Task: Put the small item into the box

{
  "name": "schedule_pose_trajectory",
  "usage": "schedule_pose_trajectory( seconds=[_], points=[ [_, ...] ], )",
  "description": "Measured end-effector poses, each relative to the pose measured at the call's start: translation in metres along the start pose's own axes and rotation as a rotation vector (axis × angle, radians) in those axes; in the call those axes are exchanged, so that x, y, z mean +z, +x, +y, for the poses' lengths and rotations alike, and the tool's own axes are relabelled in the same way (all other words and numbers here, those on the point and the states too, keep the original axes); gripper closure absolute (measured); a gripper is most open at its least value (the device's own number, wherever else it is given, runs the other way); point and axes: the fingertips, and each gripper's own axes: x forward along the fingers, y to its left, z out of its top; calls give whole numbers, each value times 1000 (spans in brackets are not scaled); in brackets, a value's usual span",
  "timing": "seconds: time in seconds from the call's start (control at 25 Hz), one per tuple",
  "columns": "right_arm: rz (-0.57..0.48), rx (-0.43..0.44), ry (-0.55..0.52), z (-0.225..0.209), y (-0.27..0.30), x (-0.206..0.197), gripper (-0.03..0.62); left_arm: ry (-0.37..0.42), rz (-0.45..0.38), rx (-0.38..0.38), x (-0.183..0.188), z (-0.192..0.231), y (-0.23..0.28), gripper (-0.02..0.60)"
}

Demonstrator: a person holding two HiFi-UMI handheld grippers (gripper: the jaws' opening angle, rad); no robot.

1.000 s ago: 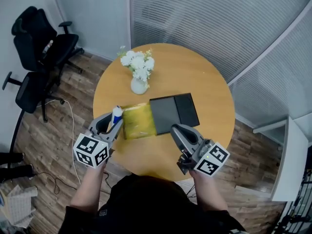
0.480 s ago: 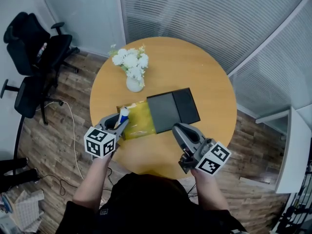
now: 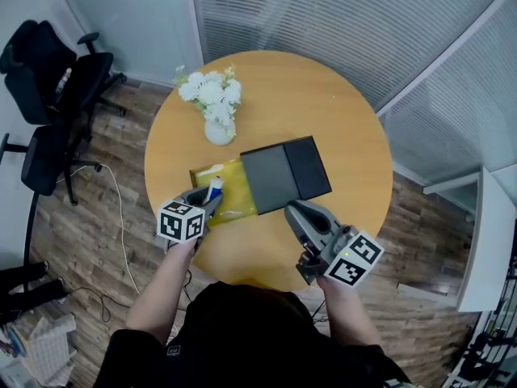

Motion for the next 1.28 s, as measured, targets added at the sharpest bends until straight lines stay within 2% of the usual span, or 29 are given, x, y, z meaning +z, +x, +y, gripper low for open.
schedule_pose_trajectory(
  seconds=[0.48,0.84,0.96,1.28],
  points=[
    [12,-24,18,-9,-13,-8,556,-5,156,68,-34,20,45,440],
    [7,-31,30,-10,-26,-12,556,69,258,109,-54,21,68,439],
    [5,-28,32,-9,-28,-14,556,68,278,130,-54,22,72,437],
    [1,-20,32,-3,-37,-14,556,127,333,185,-60,24,73,419]
  ],
)
